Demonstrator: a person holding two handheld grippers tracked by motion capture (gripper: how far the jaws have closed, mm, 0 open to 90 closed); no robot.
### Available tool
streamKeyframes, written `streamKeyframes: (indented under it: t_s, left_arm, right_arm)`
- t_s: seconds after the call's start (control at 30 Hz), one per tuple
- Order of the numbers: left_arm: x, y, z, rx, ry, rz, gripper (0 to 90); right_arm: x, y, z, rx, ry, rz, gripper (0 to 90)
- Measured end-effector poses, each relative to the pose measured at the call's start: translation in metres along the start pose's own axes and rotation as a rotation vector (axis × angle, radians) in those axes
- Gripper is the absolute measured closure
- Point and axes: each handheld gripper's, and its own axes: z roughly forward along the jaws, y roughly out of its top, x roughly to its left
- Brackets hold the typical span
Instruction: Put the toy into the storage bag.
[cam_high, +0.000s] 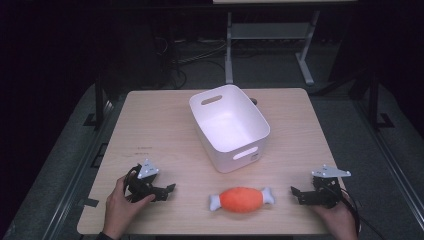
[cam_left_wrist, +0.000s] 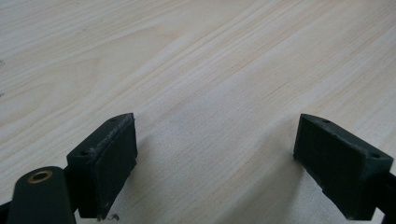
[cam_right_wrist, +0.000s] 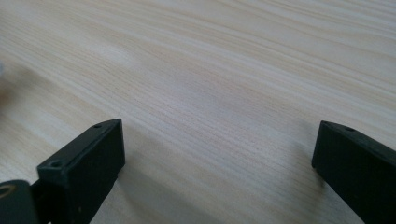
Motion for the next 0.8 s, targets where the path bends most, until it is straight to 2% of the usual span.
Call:
streamKeyframes:
  t_s: [0.1,0.17,0.2,0.3,0.47,0.5,0.53,0.57,0.6,0.7,0.73,0.77,0.8]
  left_arm:
    - [0.000,0.000,0.000,0.000,0.000,0.000,12.5]
    - [0.000,0.000,0.000,0.000,0.000,0.000,12.5]
    - [0.000,0.000,0.000,0.001,0.000,0.001,12.5]
    - [0.000,0.000,0.000,-0.001,0.000,-0.001,12.5]
    - [0.000,0.000,0.000,0.000,0.000,0.001,12.5]
    - [0.000,0.000,0.000,0.000,0.000,0.001,12.5]
    - [0.000,0.000,0.000,0.000,0.000,0.001,12.5]
    - [0.000,0.000,0.000,-0.001,0.000,0.000,12.5]
    - [0.000,0.000,0.000,-0.001,0.000,0.000,12.5]
    - [0.000,0.000,0.000,-0.001,0.000,0.000,12.5]
    - [0.000,0.000,0.000,0.000,0.000,0.000,12.5]
    - [0.000,0.000,0.000,0.000,0.000,0.001,12.6]
    - [0.000,0.000,0.000,0.000,0.000,0.000,12.5]
  right_arm:
    - [-0.003,0.001,-0.004,0.011,0.004,-0.003,13.4]
    - [-0.003,0.002,-0.005,0.014,0.009,0.003,14.6]
    - [-0.006,0.003,-0.007,0.021,0.028,0.015,18.4]
    - [-0.005,0.003,-0.011,0.033,0.050,-0.007,26.1]
    - [0.001,0.008,-0.021,0.045,0.106,-0.025,48.5]
    - [0.001,0.008,-0.021,0.045,0.106,-0.025,48.5]
    - [0.004,0.009,-0.022,0.040,0.123,-0.033,52.4]
    - [0.009,0.011,-0.025,0.037,0.160,-0.049,62.0]
    - [0.009,0.011,-0.025,0.037,0.160,-0.049,62.0]
    - [0.016,0.014,-0.025,0.045,0.197,-0.083,75.9]
    - [0.020,0.016,-0.026,0.038,0.226,-0.099,85.4]
    - [0.022,0.017,-0.028,0.030,0.238,-0.106,89.6]
    - [0.023,0.018,-0.028,0.024,0.250,-0.107,89.6]
